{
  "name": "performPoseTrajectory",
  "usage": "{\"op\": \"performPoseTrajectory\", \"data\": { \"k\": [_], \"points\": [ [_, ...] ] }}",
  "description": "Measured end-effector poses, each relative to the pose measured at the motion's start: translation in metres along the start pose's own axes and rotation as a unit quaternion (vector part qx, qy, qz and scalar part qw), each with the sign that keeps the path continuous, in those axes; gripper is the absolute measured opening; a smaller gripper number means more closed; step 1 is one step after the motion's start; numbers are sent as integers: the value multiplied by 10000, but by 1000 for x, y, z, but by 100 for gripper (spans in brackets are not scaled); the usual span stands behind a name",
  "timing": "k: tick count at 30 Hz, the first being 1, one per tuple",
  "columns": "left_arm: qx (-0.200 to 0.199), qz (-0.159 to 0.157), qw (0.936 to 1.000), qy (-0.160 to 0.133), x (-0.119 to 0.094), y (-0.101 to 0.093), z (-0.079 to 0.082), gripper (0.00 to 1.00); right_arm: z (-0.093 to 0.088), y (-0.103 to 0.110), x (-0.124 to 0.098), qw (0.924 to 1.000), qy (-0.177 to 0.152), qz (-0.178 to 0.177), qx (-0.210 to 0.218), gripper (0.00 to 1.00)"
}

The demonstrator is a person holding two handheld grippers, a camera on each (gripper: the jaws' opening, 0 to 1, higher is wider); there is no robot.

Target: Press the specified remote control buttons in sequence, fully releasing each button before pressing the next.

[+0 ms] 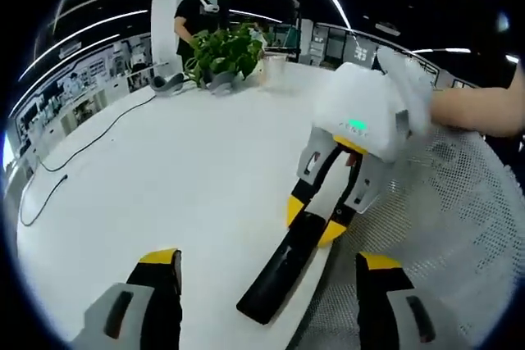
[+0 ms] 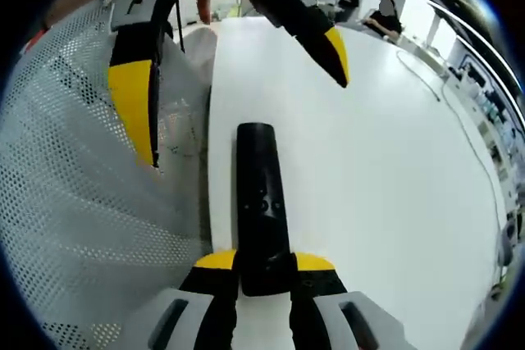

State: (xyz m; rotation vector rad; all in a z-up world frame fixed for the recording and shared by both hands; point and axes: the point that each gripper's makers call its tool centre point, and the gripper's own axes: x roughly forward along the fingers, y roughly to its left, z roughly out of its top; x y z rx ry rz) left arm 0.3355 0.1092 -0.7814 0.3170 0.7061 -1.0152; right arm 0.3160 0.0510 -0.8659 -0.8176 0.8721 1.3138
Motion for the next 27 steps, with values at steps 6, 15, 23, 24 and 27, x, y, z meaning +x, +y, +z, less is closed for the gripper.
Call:
{"op": "performPoseTrajectory", "data": {
  "k": [6, 15, 23, 24, 27],
  "points": [
    [-191, 315, 9982, -474, -26, -1, 17, 97, 0, 0, 0, 10000, 16, 2, 7, 21],
    [-48, 1531, 9797, -1295, -71, 18, 36, 100, 0, -1, 0, 10000, 32, 4, -5, 21],
    [-533, 2092, 9610, -1730, -98, 30, 26, 100, 0, -1, -1, 10000, 18, 13, 36, 21],
    [-651, 2141, 9573, -1829, -99, 33, 25, 100, 0, -1, 0, 10000, 21, 11, 34, 21],
    [-888, 2226, 9495, -2026, -106, 40, 27, 100, 0, -1, 0, 10000, 14, 8, 49, 21]
  ]
}}
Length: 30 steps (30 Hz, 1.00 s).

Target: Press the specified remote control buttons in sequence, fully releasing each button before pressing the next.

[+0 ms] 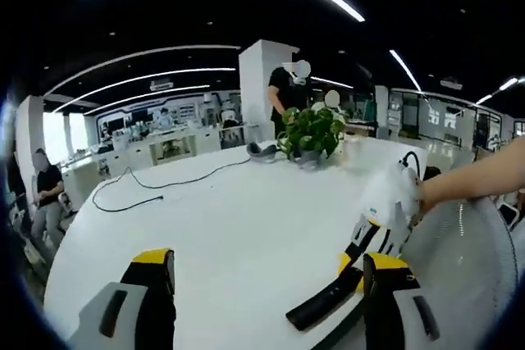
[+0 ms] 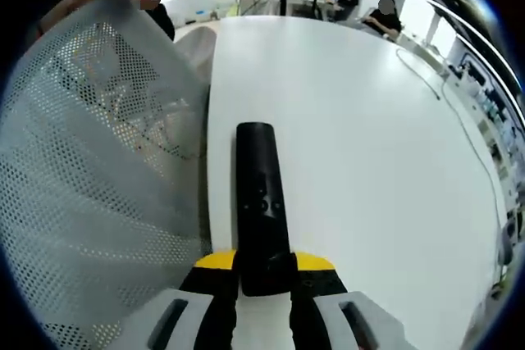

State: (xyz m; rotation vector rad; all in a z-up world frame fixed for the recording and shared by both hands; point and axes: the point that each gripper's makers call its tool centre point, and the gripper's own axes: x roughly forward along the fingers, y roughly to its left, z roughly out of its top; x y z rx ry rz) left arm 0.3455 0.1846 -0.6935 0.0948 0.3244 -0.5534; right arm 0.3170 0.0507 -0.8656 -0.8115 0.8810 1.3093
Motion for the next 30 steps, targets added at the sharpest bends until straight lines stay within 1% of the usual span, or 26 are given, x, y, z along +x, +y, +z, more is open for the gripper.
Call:
{"op": "performPoseTrajectory", "data": {
  "k": [1, 4, 6, 10, 13, 15, 19, 22, 25, 27, 30],
  "points": [
    [75, 107, 9996, -239, 0, 5, 8, 100, 0, 0, 0, 10000, -4, -2, 4, 21],
    [31, 65, 9994, -347, -2, 1, 12, 100, 1, 0, 0, 10000, -23, -4, 28, 21],
    [114, 79, 9992, -384, -2, 0, 14, 100, 1, -1, 0, 10000, -38, -7, 57, 21],
    [14, 114, 9984, -551, -4, 3, 20, 100, 2, -2, 1, 9999, -34, -14, 158, 21],
    [6, 104, 9987, -497, -3, 2, 18, 100, 3, -2, 0, 9997, -6, -20, 226, 21],
    [120, 100, 9990, -428, -2, 1, 16, 100, 3, -2, 1, 9998, 45, -18, 198, 21],
    [247, 37, 9988, -426, -2, -2, 16, 100, 5, -3, 1, 9995, 83, -9, 294, 21],
    [220, 15, 9989, -420, -2, -2, 16, 100, 6, -6, 1, 9992, 57, 9, 385, 20],
    [184, 25, 9991, -392, -3, 0, 15, 100, 6, -10, 2, 9996, 116, 12, 264, 20],
    [156, 15, 9991, -383, -2, 0, 15, 100, 7, -13, 2, 9996, 114, 22, 256, 20],
    [177, -17, 9993, -337, -1, -2, 13, 100, 8, -21, 1, 9994, 33, 45, 349, 20]
  ]
}}
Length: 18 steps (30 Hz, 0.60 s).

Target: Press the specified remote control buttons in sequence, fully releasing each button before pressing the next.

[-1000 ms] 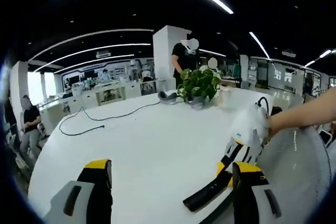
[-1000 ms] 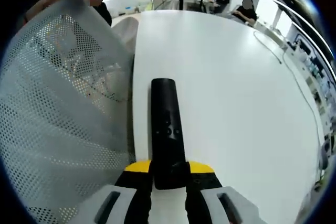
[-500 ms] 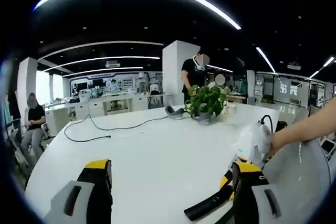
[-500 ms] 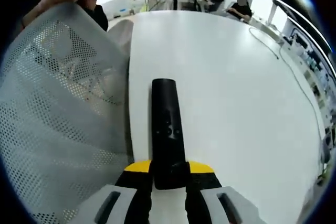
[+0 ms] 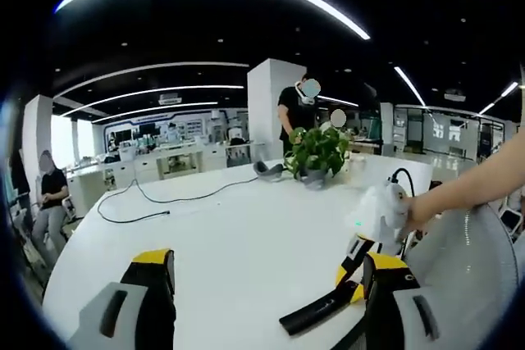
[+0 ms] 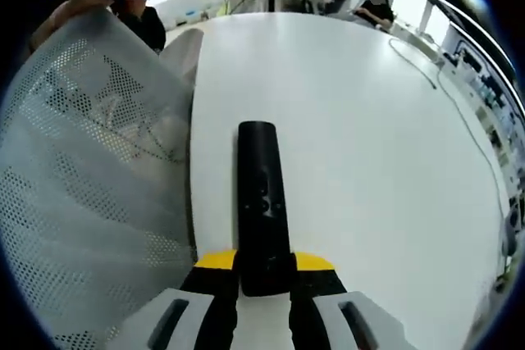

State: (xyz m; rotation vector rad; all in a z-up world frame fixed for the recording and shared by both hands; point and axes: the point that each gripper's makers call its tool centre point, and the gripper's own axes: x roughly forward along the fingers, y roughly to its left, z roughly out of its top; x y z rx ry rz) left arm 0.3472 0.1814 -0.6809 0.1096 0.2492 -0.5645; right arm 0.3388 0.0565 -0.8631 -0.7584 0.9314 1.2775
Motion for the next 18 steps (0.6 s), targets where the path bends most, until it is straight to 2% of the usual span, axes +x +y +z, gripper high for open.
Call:
{"op": "performPoseTrajectory", "data": {
  "k": [3, 10, 18],
  "points": [
    [6, -67, 9999, 138, 2, -2, -6, 100, 1, -6, 1, 10000, 2, 8, 17, 20],
    [-68, -67, 9999, 128, 1, -1, -6, 100, 5, -21, 3, 9999, 84, -24, -122, 20],
    [-80, -45, 9998, 198, 1, -1, -9, 100, 10, -40, 4, 9999, -5, 14, -113, 21]
  ]
}}
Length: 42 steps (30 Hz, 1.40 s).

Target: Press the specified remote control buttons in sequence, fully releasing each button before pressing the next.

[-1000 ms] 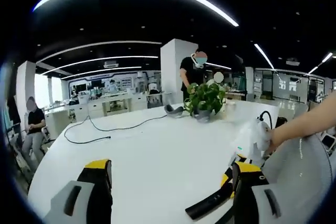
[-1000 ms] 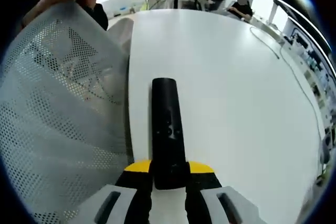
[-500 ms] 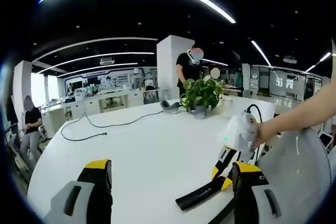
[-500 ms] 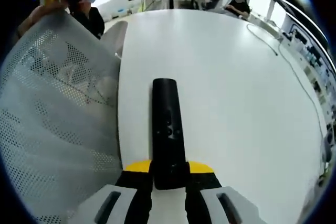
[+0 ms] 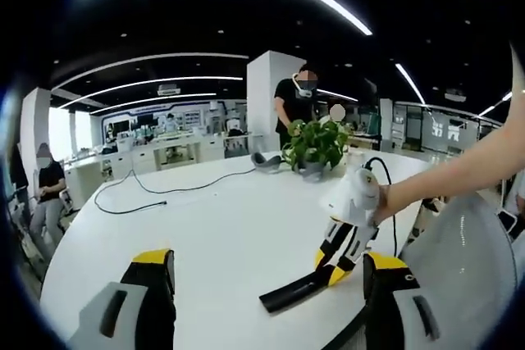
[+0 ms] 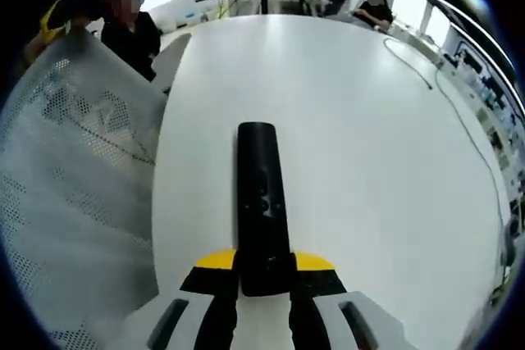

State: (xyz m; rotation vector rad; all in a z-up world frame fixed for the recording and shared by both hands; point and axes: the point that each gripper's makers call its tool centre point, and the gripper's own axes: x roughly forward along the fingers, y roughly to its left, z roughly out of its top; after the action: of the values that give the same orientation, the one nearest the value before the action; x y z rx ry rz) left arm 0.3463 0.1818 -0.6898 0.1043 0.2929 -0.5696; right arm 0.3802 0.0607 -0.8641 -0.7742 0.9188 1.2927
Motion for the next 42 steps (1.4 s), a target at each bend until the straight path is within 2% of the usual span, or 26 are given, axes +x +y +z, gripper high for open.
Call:
{"op": "performPoseTrajectory", "data": {
  "k": [6, 15, 18, 24, 27, 30, 42],
  "points": [
    [90, 7, 9999, 115, 0, 1, -4, 100, 2, -9, 3, 9995, 165, -6, -284, 21],
    [139, 62, 9998, 119, -1, 6, -5, 100, 6, -25, 4, 9989, 281, 71, -361, 21],
    [626, 55, 9973, 367, 2, 2, -12, 100, 6, -30, 5, 9980, 383, 122, -485, 21],
    [1172, -150, 9903, 731, 6, -10, -26, 100, 5, -38, 5, 9943, 682, 245, -779, 21],
    [1074, -179, 9919, 647, 4, -11, -23, 100, 6, -46, 5, 9935, 754, 253, -810, 21],
    [702, -110, 9966, 426, 2, -5, -15, 100, 6, -53, 5, 9932, 804, 250, -804, 21],
    [231, 90, 9996, 121, -2, 7, -5, 100, 7, -83, 5, 9922, 986, 210, -732, 21]
  ]
}}
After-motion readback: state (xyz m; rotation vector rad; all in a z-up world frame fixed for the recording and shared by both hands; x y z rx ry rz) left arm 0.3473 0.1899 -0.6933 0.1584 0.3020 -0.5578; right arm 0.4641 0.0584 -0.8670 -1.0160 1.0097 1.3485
